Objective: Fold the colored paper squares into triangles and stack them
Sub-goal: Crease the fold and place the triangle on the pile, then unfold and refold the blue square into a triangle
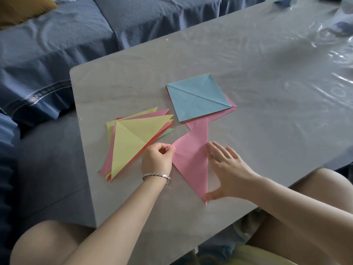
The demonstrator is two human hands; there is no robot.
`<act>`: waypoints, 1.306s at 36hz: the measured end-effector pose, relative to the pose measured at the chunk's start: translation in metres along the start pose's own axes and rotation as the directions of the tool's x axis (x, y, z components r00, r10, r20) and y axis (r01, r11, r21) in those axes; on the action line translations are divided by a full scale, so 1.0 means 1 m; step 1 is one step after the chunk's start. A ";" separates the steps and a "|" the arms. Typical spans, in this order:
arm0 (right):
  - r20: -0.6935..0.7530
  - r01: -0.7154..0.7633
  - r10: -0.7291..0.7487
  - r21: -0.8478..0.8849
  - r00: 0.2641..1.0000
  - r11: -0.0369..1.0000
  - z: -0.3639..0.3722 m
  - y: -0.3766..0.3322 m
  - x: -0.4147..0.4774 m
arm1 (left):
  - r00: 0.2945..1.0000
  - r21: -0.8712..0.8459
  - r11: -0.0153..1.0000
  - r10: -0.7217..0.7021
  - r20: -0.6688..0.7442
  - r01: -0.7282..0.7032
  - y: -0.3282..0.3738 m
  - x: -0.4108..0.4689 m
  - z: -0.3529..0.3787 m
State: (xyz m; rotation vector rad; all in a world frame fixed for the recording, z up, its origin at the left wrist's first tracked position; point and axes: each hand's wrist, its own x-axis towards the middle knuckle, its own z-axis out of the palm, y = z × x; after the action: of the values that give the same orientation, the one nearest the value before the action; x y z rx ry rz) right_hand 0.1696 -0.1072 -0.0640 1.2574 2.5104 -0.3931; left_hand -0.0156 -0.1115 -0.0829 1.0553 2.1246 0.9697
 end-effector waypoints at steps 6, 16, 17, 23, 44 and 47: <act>0.089 0.001 0.000 -0.018 0.996 1.000 0.003 -0.007 -0.006 | 0.999 0.014 0.999 0.039 0.000 -0.039 -0.001 0.000 0.000; -0.296 0.044 0.081 0.394 0.952 0.918 -0.028 0.017 0.020 | 0.927 0.022 0.939 0.341 -0.156 -0.342 0.031 0.035 -0.057; -0.339 0.033 0.127 0.430 0.932 0.902 -0.032 0.022 0.026 | 0.924 0.055 0.936 0.352 -0.150 -0.347 0.032 0.044 -0.067; -0.352 -0.034 0.167 0.354 0.921 0.935 -0.042 0.049 0.073 | 0.962 0.314 0.923 0.261 -0.080 -0.224 0.014 0.095 -0.100; -0.291 -0.040 0.037 -0.002 0.956 0.999 -0.064 0.067 0.142 | 0.844 0.583 0.684 0.537 0.005 -0.439 0.037 0.092 -0.017; -0.227 -0.016 -0.002 -0.077 0.974 0.997 -0.065 0.071 0.146 | 0.816 0.532 0.640 0.545 0.195 -0.554 0.045 0.088 -0.009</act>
State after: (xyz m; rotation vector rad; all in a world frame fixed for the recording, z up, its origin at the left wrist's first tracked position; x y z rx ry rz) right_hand 0.1346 0.0641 -0.0683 1.3484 2.6784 -0.1532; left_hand -0.0498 -0.0222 -0.0567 2.1044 2.1624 0.5407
